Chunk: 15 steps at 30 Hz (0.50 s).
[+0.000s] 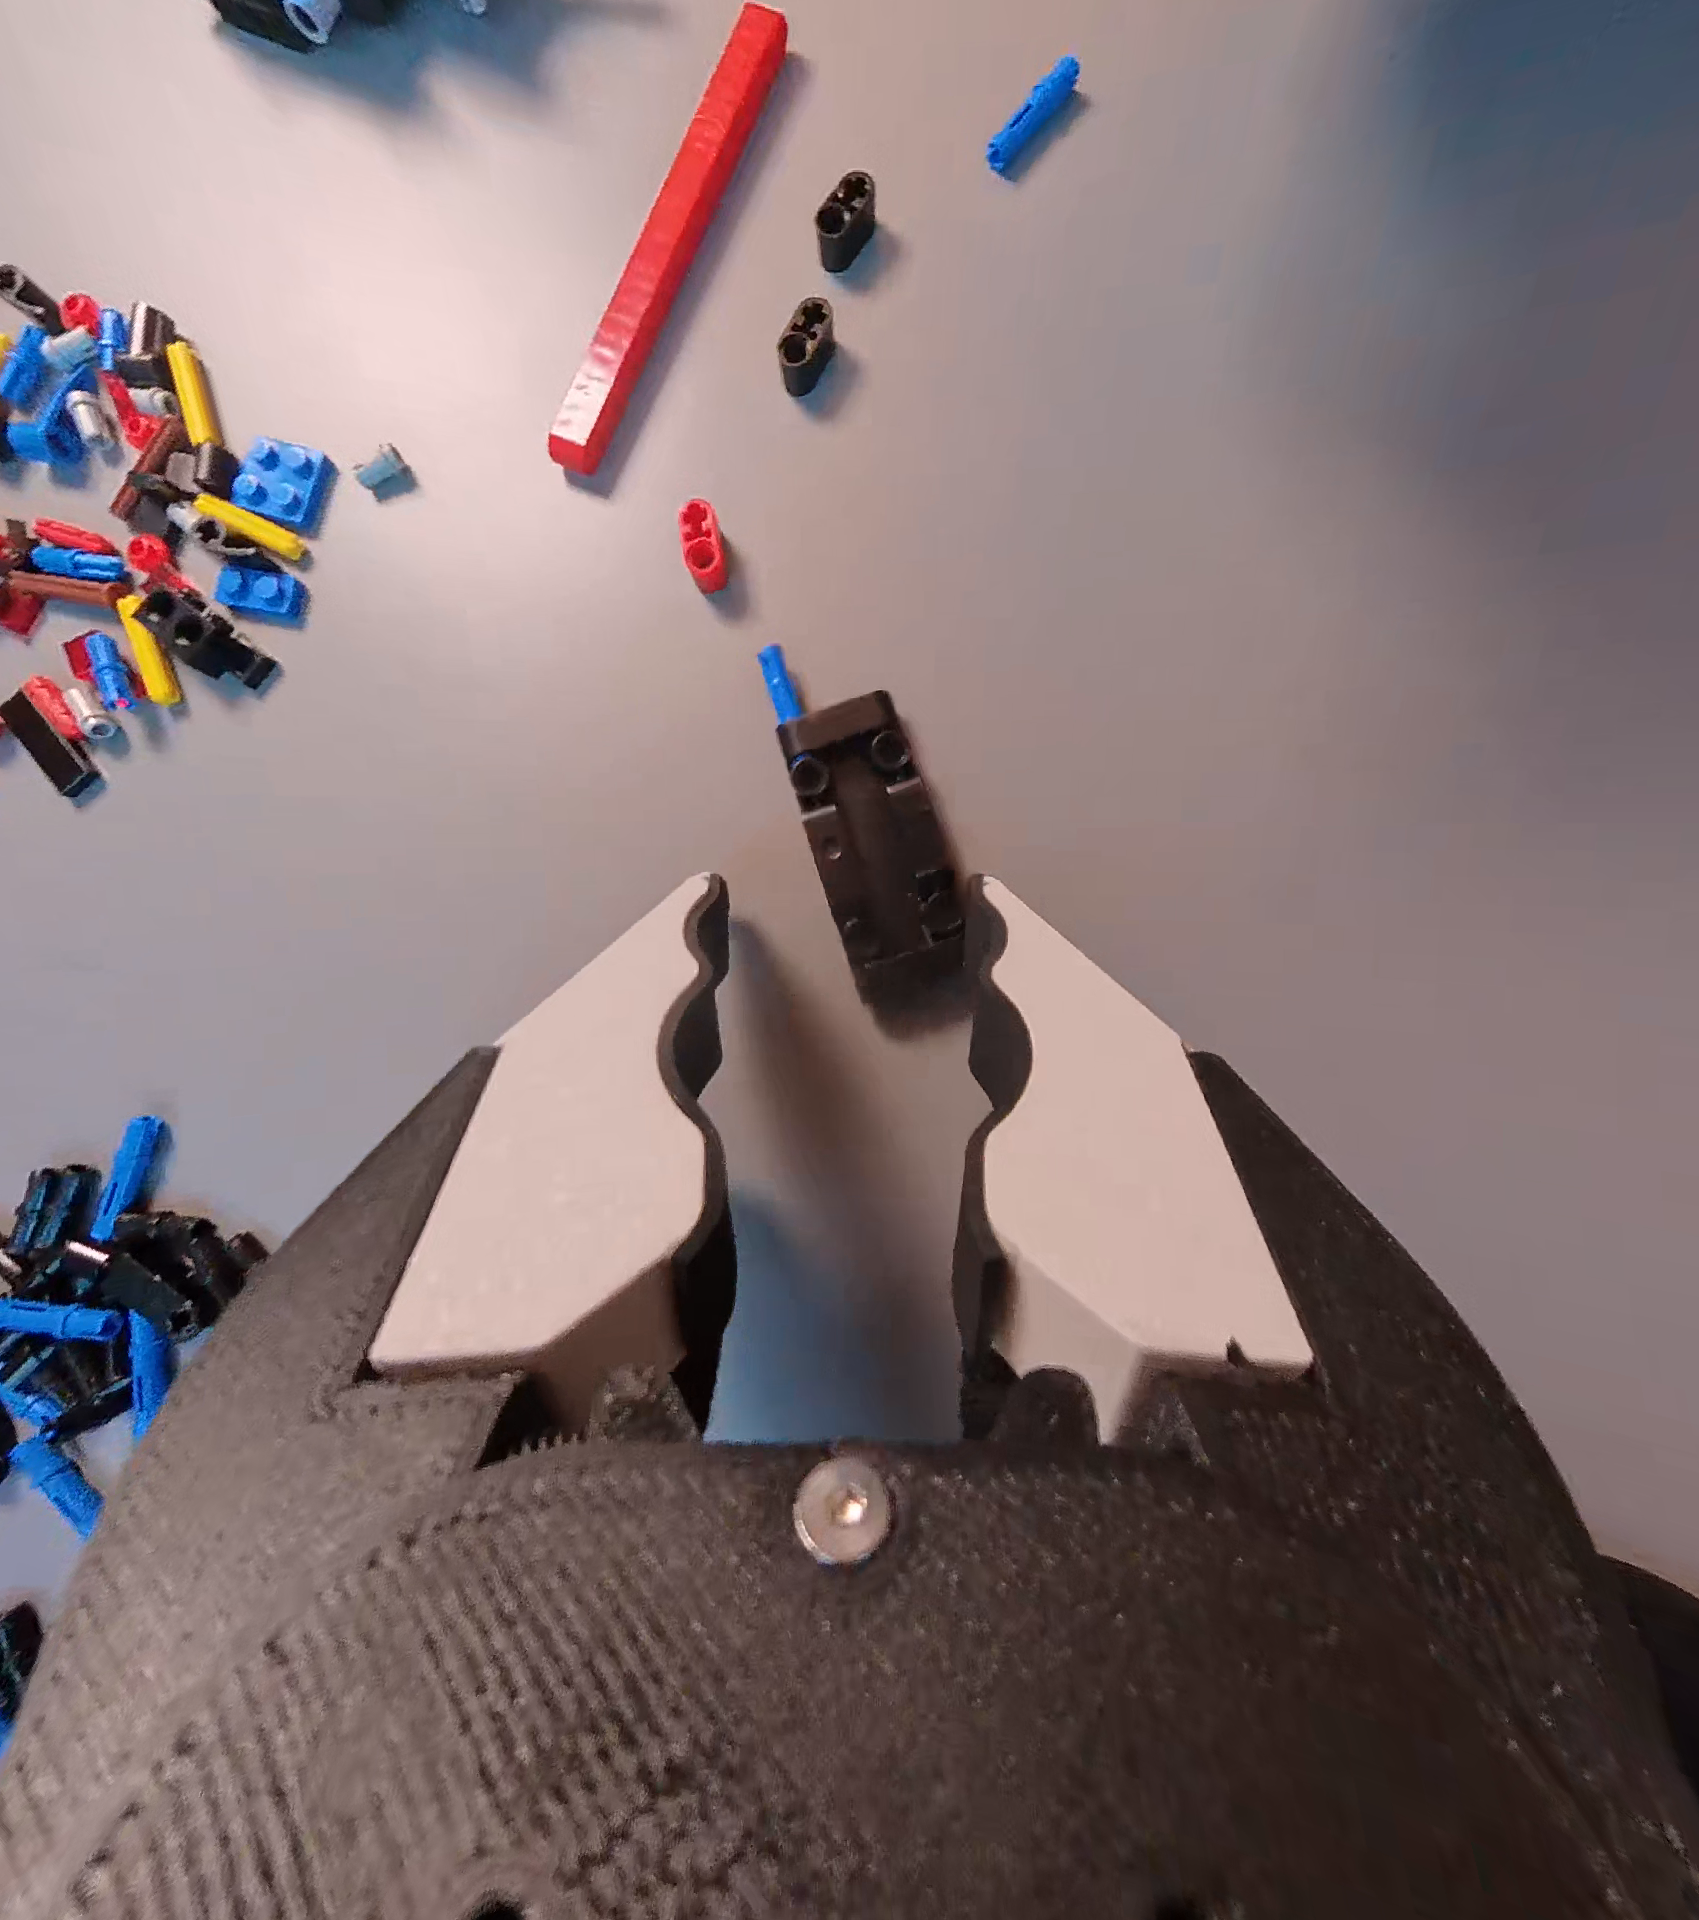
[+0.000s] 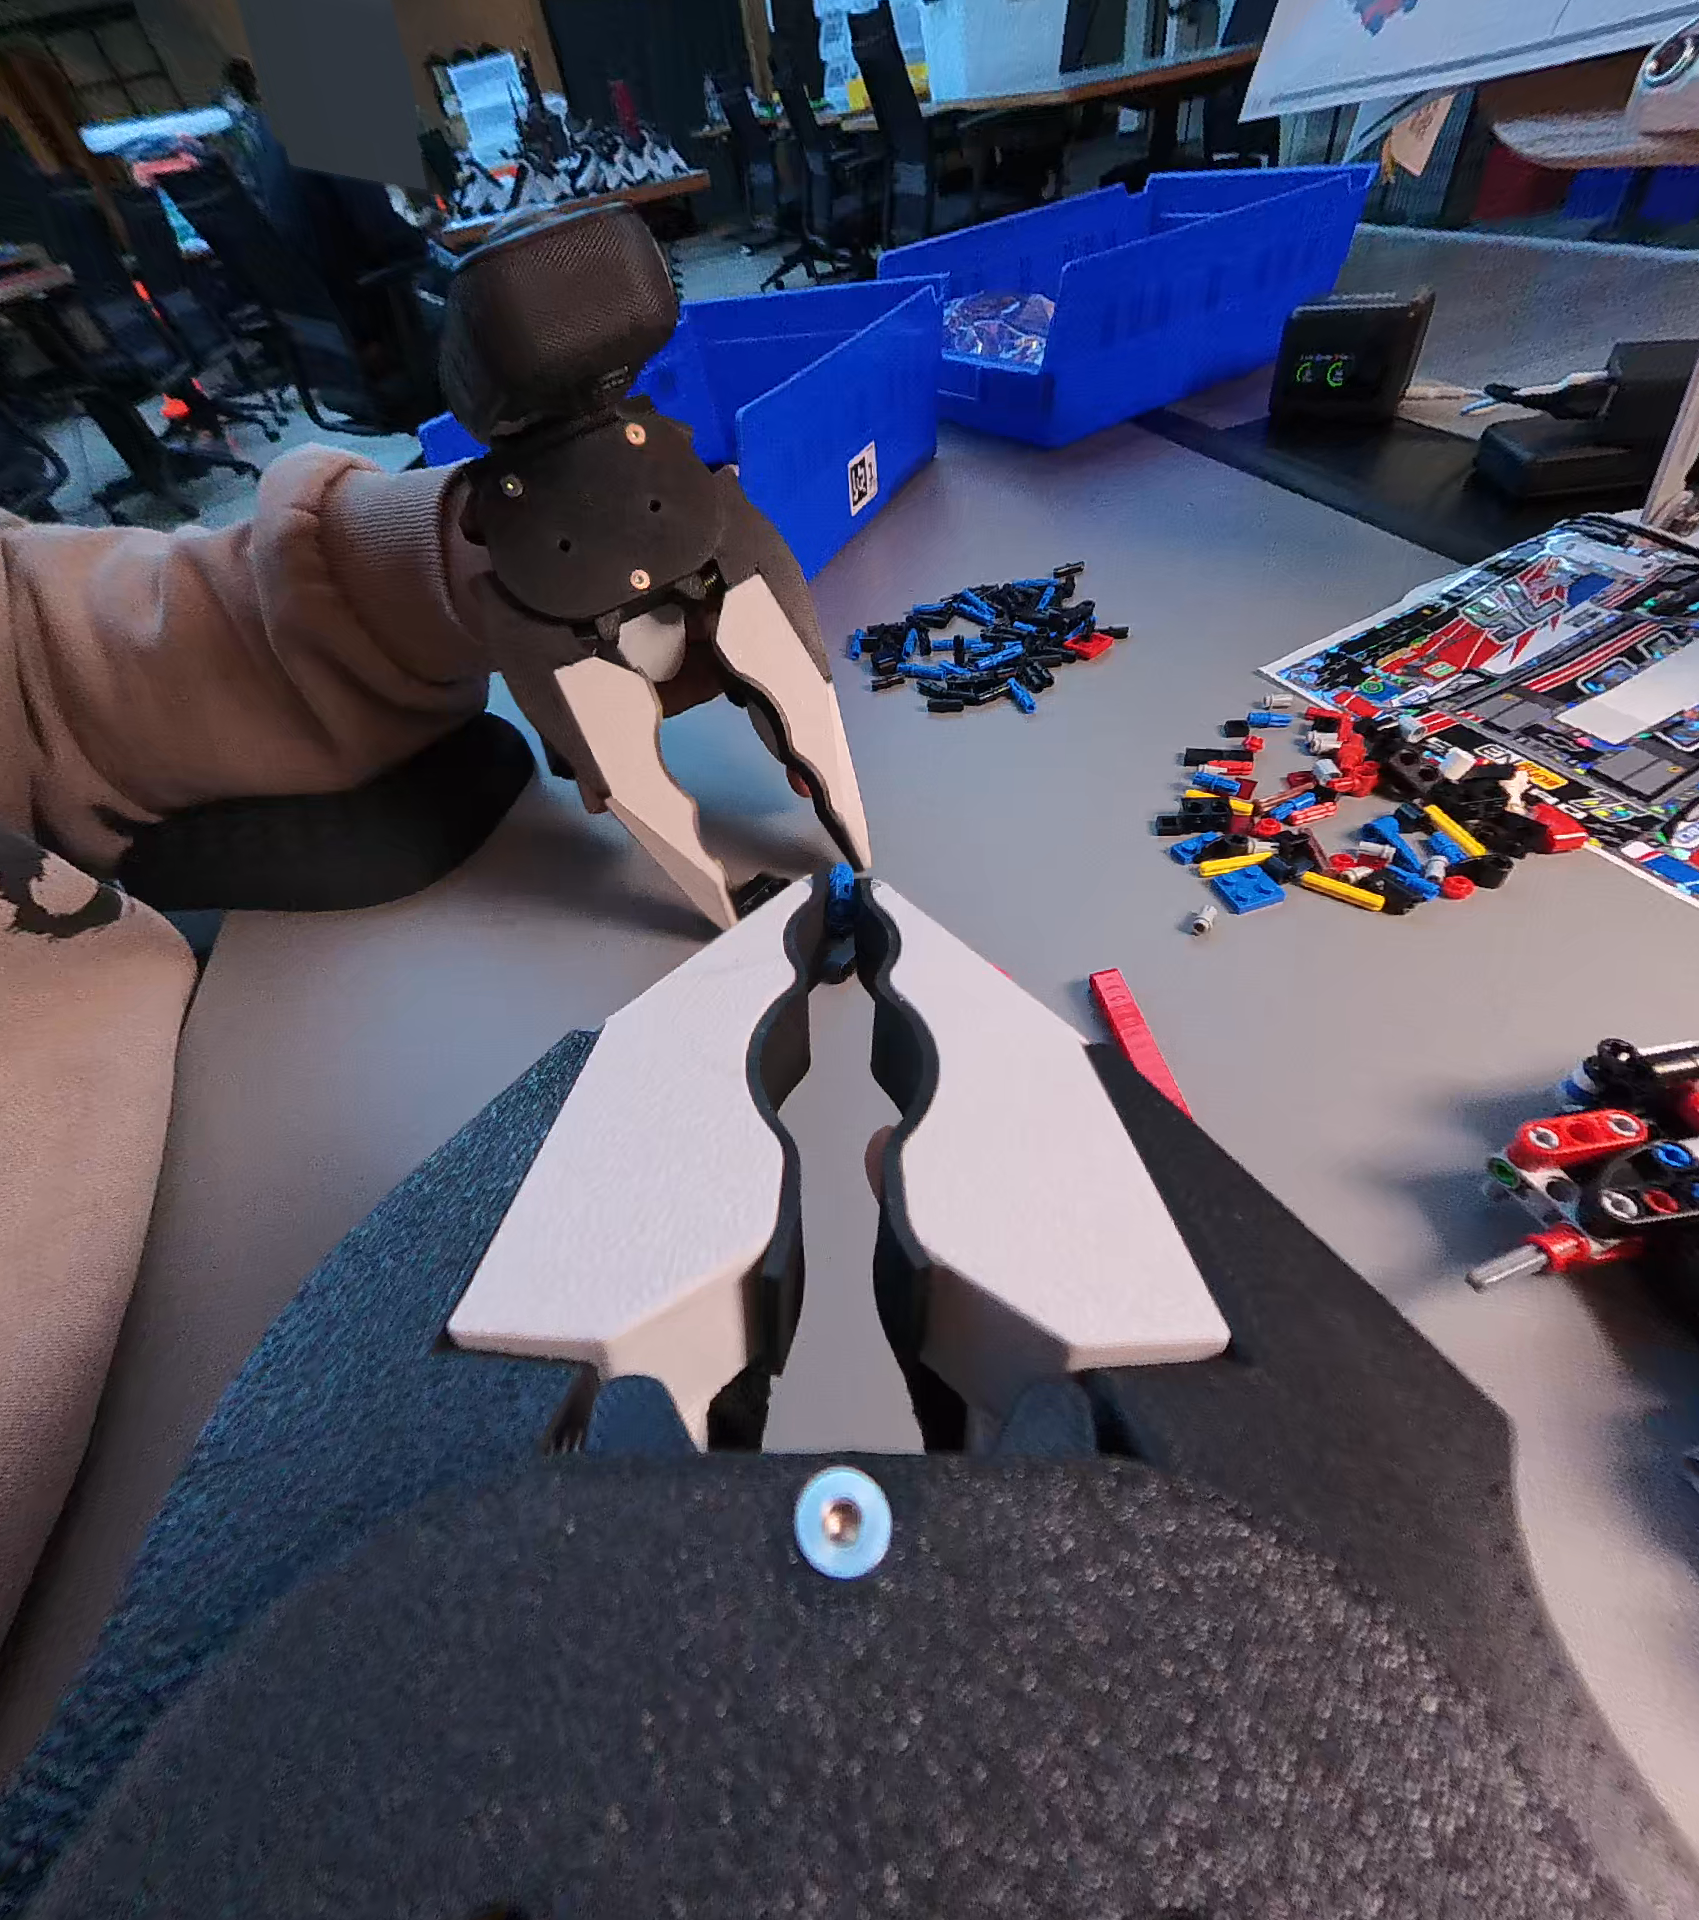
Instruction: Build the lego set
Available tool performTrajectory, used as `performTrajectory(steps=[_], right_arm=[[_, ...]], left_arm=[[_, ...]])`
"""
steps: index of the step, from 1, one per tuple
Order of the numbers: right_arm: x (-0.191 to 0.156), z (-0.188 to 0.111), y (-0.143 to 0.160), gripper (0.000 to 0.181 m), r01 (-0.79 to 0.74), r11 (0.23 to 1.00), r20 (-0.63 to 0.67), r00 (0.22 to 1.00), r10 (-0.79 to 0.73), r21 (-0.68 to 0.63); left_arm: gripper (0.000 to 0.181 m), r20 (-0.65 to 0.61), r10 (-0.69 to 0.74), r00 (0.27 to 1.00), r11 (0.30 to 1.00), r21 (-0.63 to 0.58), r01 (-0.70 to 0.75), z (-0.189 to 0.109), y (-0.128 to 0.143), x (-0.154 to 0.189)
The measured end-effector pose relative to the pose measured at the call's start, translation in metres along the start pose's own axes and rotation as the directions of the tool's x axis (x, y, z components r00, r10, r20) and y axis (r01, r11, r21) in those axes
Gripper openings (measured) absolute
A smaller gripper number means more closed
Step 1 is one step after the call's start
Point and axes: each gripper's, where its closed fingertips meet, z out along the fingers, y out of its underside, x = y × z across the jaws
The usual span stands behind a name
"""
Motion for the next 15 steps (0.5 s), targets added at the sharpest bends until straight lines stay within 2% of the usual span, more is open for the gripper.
performTrajectory(steps=[3, 6, 8, 11, 15], right_arm=[[-0.001, 0.002, 0.002, 0.002, -0.002, 1.0, 0.009, 1.0, 0.002, -0.006], [-0.002, 0.003, 0.002, 0.002, -0.004, 1.0, 0.014, 1.0, 0.004, -0.006], [-0.002, 0.003, 0.004, 0.002, -0.011, 1.0, 0.018, 1.0, 0.011, -0.008], [-0.002, 0.004, 0.005, 0.002, -0.016, 1.0, 0.024, 1.0, 0.016, -0.013], [-0.003, 0.005, 0.006, 0.002, -0.022, 1.0, 0.033, 0.999, 0.022, -0.015]], left_arm=[[0.034, 0.027, -0.019, 0.999, 1.0, 0.0, 0.019, -0.004, 0.006, -0.01], [0.043, -0.002, -0.024, 1.0, 0.999, 0.033, 0.024, -0.001, 0.001, -0.006], [0.042, -0.03, -0.003, 1.0, 0.998, 0.057, 0.004, 0.003, -0.004, -0.001], [0.033, -0.092, -0.023, 0.996, 0.999, 0.044, 0.027, 0.006, -0.006, 0.003], [0.023, -0.059, -0.047, 0.997, 0.998, 0.038, 0.049, 0.008, -0.009, -0.002]])
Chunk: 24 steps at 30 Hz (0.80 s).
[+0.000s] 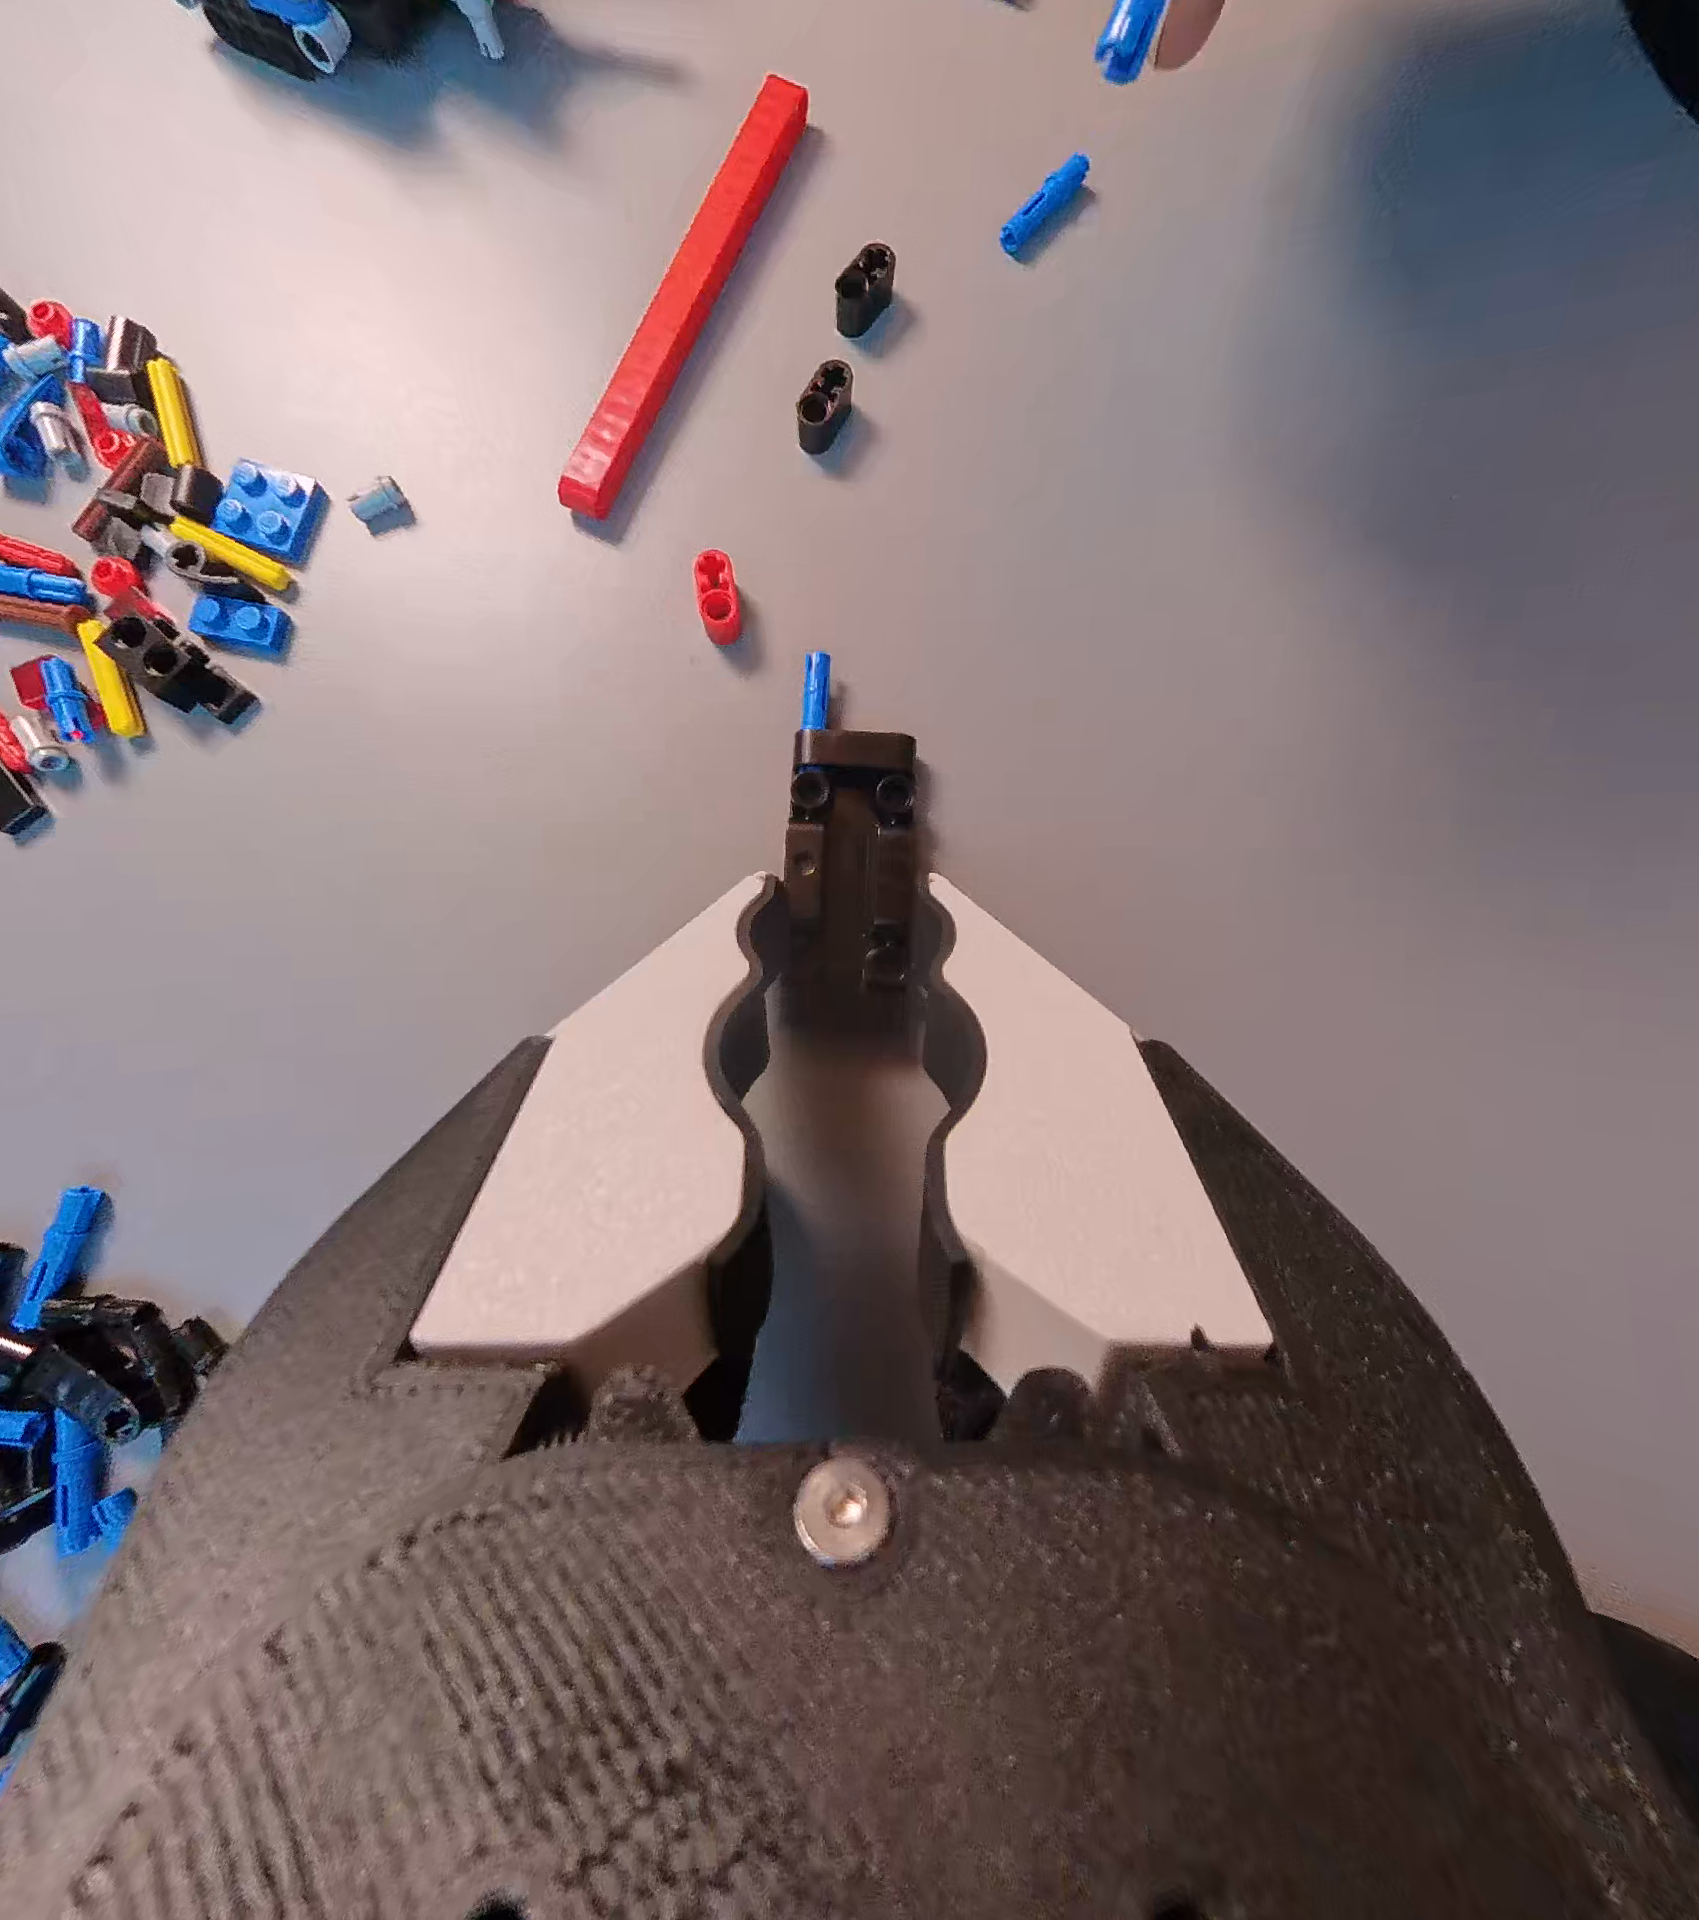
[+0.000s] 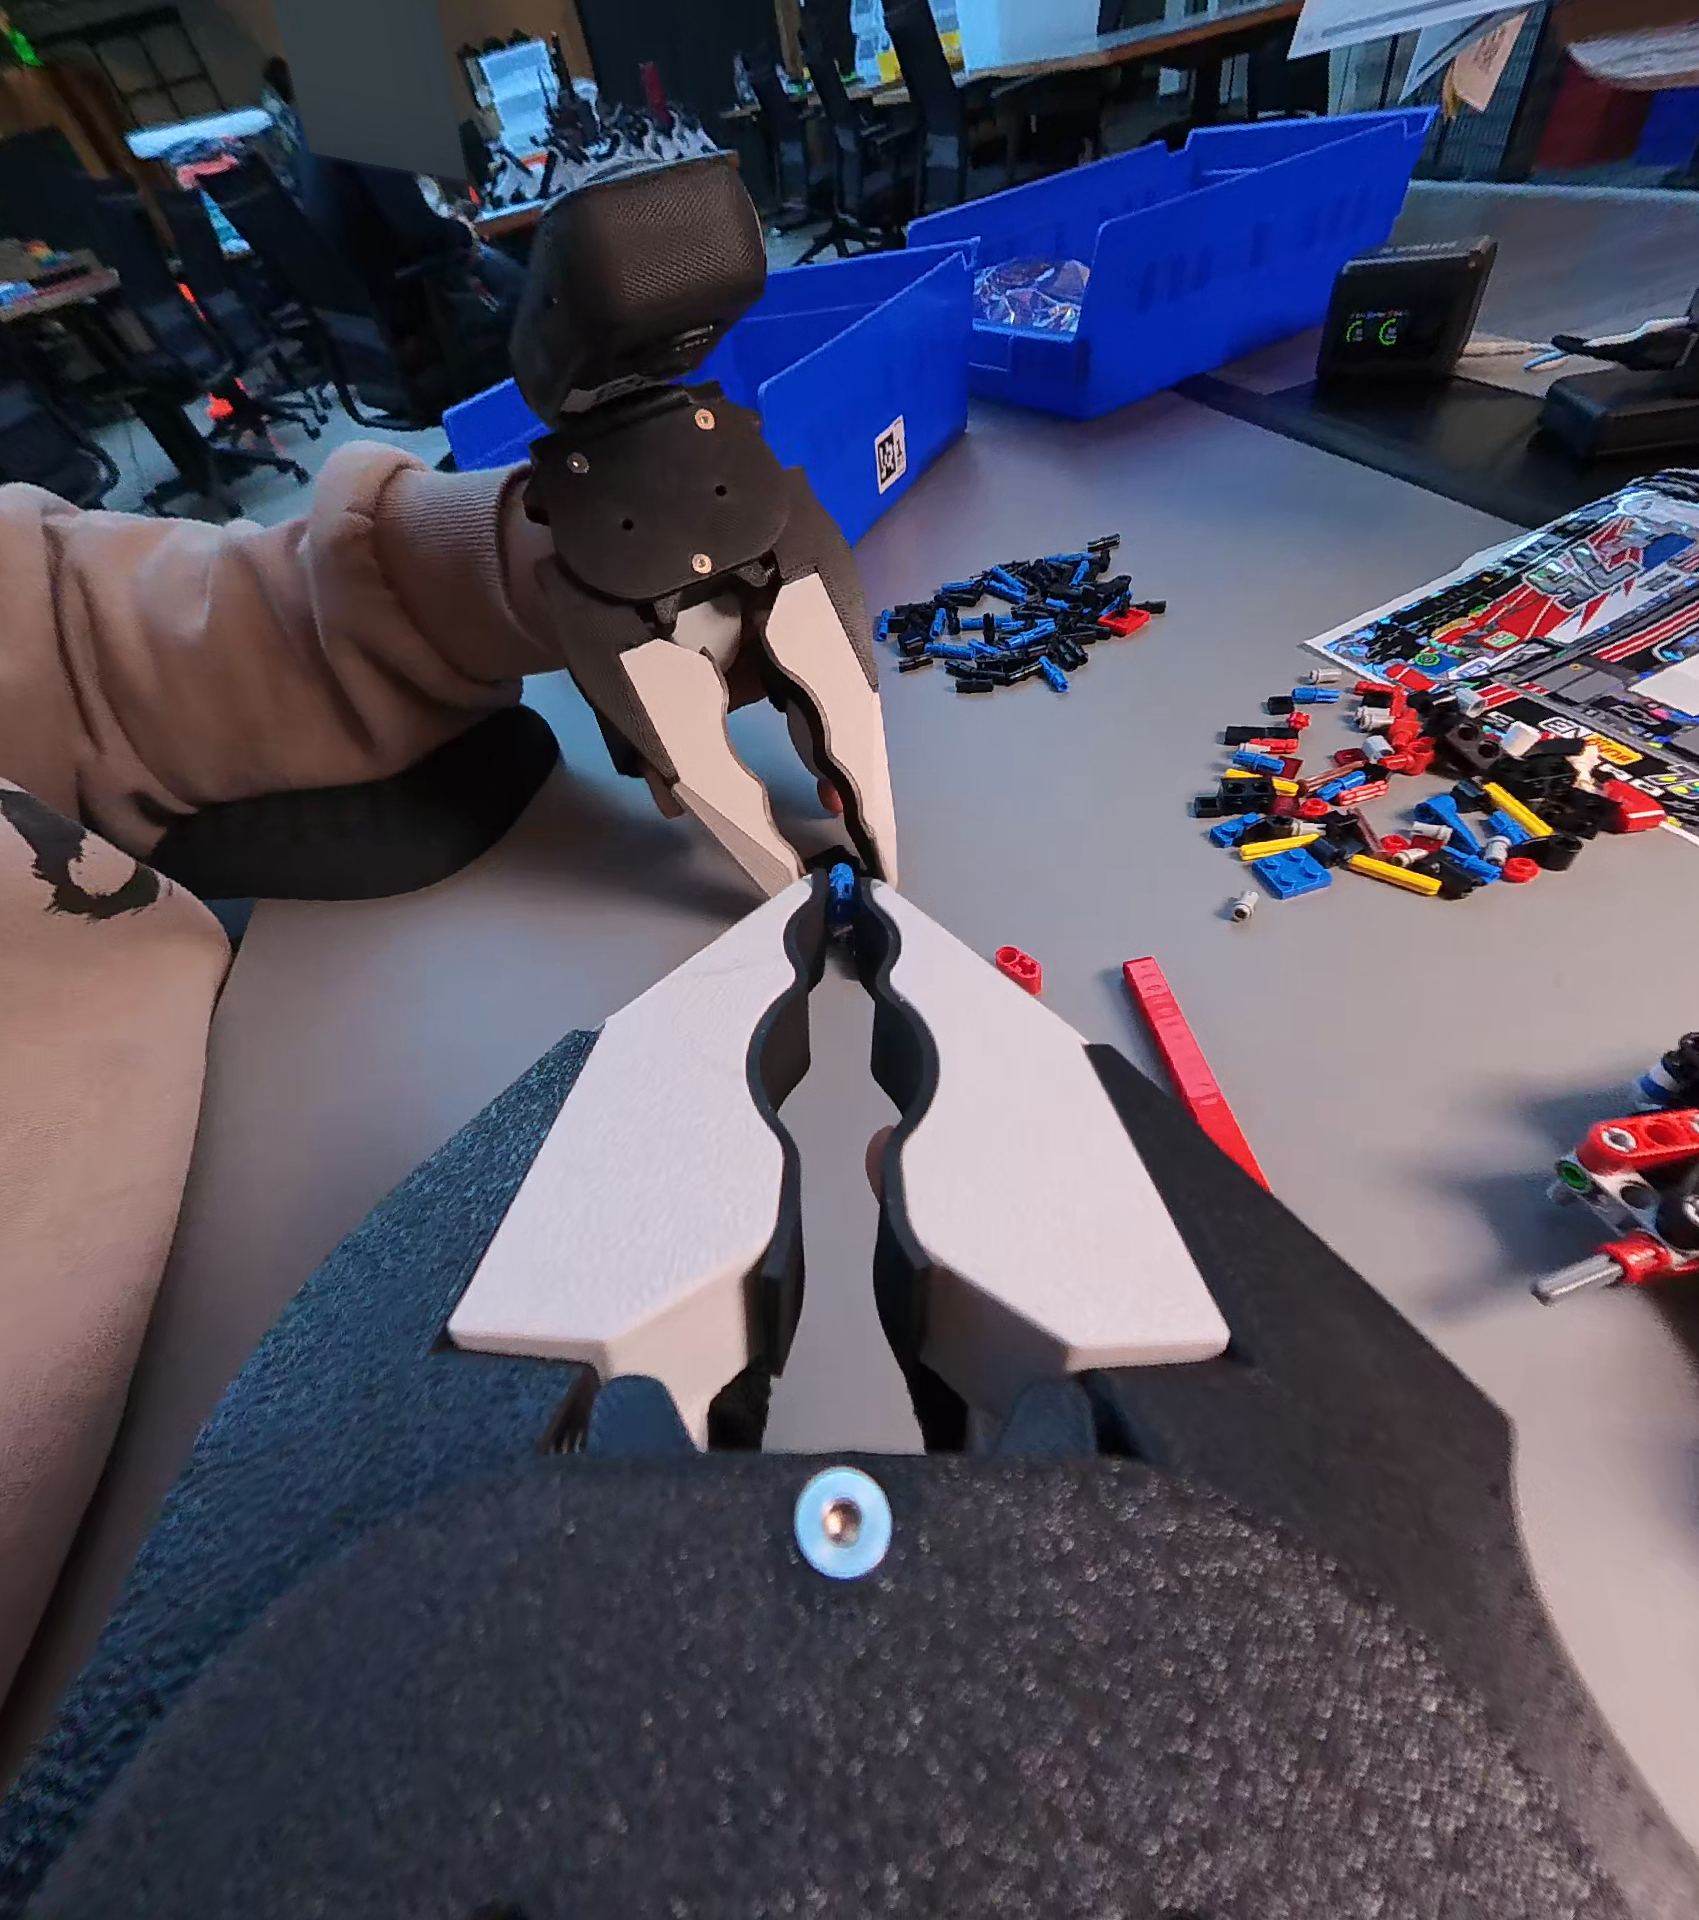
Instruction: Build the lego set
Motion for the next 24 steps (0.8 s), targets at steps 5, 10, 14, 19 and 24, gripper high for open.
performTrajectory(steps=[5, 10, 14, 19, 24], right_arm=[[-0.006, 0.002, -0.002, 0.001, -0.016, 1.0, 0.024, 1.0, 0.016, 0.018], [-0.028, -0.003, -0.021, 0.002, -0.025, 0.994, 0.131, 0.991, 0.011, 0.11], [-0.036, 0.001, -0.016, 0.002, -0.012, 0.996, 0.158, 0.987, -0.003, 0.09], [-0.036, 0.007, -0.005, 0.002, -0.005, 0.999, 0.16, 0.987, -0.001, 0.037], [-0.036, 0.008, 0.0, 0.002, -0.016, 1.0, 0.171, 0.985, 0.014, 0.007]], left_arm=[[0.023, -0.096, -0.001, 0.995, 0.969, 0.245, 0.025, -0.011, -0.031, 0.019], [0.022, -0.278, -0.003, 0.961, 0.874, 0.465, 0.137, -0.044, -0.066, 0.039], [0.022, -0.3, 0.007, 0.954, 0.862, 0.485, 0.146, -0.047, -0.07, 0.045], [0.022, -0.285, 0.016, 0.958, 0.881, 0.458, 0.122, -0.042, -0.064, 0.046], [0.022, -0.28, 0.015, 0.96, 0.884, 0.452, 0.118, -0.041, -0.062, 0.045]])
